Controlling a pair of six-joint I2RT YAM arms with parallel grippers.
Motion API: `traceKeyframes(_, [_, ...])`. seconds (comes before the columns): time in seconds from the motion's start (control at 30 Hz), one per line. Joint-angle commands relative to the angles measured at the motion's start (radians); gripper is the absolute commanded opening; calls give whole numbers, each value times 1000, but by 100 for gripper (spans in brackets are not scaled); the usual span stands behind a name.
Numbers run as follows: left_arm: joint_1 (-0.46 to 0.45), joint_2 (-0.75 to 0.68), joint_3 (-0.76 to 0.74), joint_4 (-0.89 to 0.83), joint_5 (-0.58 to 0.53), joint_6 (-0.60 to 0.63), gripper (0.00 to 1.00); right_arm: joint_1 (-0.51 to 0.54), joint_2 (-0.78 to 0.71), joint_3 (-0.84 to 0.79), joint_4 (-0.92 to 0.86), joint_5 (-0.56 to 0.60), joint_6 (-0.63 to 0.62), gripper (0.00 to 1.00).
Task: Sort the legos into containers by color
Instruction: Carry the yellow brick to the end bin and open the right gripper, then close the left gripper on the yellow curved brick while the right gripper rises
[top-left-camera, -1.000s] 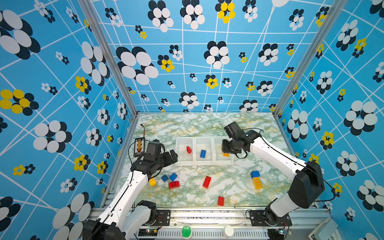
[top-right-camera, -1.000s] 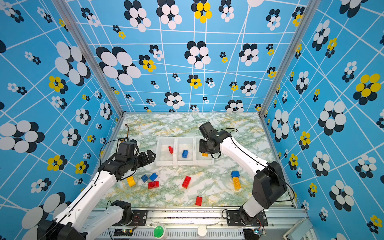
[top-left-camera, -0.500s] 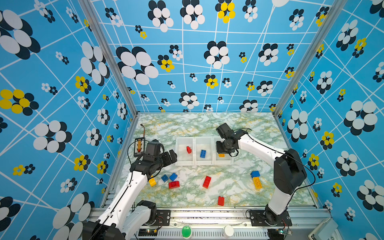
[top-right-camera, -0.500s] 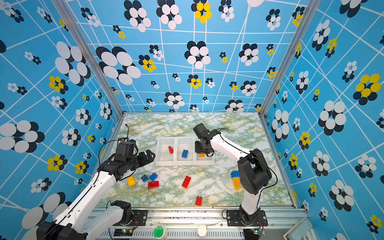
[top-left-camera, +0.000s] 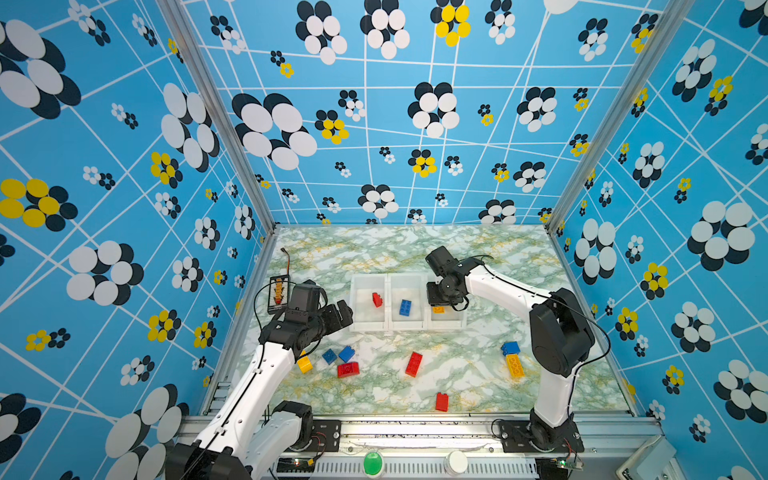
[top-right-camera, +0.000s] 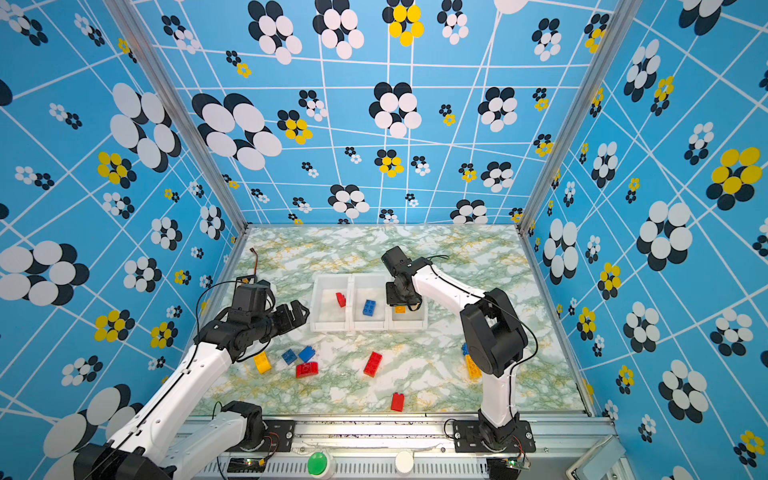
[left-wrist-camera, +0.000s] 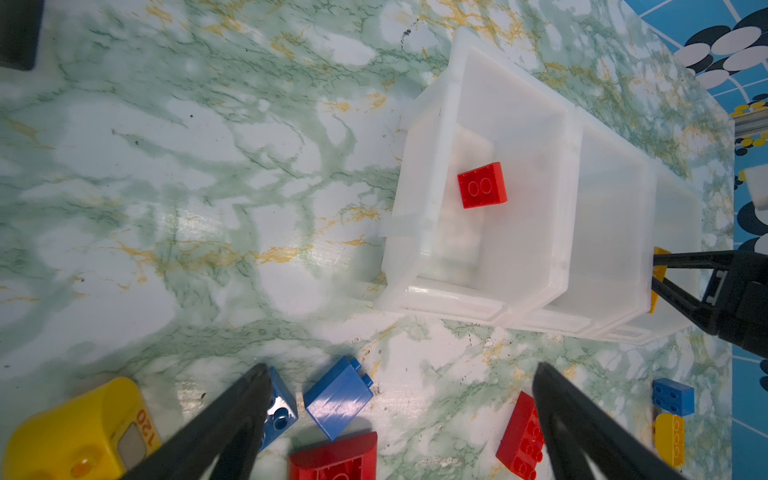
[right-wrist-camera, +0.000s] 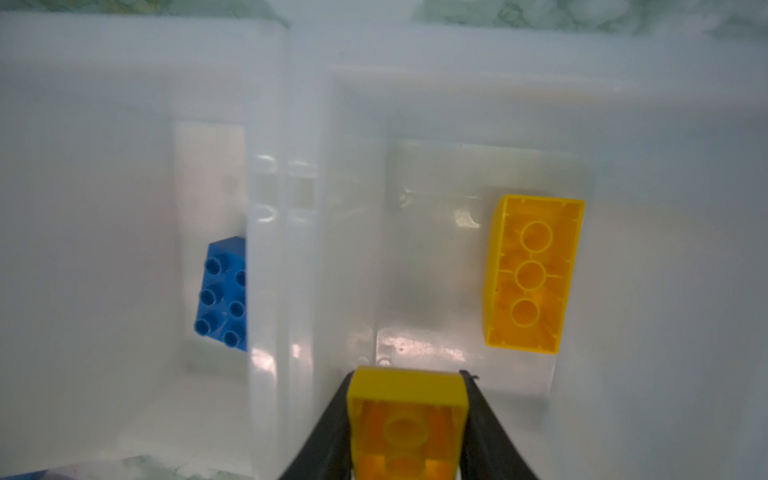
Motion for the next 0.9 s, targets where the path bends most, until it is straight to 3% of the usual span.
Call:
traceKeyframes(0.0, [13, -26, 9, -34, -16, 13, 99, 2, 11, 19, 5, 9, -8, 49])
traceKeyframes(0.13, [15, -36, 6, -42, -18, 11, 99, 0, 7, 18, 3, 13, -8, 55])
traceKeyframes(0.43, [18, -47, 8, -79, -39, 4, 99, 1, -31, -7, 2, 15, -3, 57])
traceKeyframes(0.87, [21, -54, 32, -268, -152, -47, 99, 1, -174, -82, -35, 3, 11, 70])
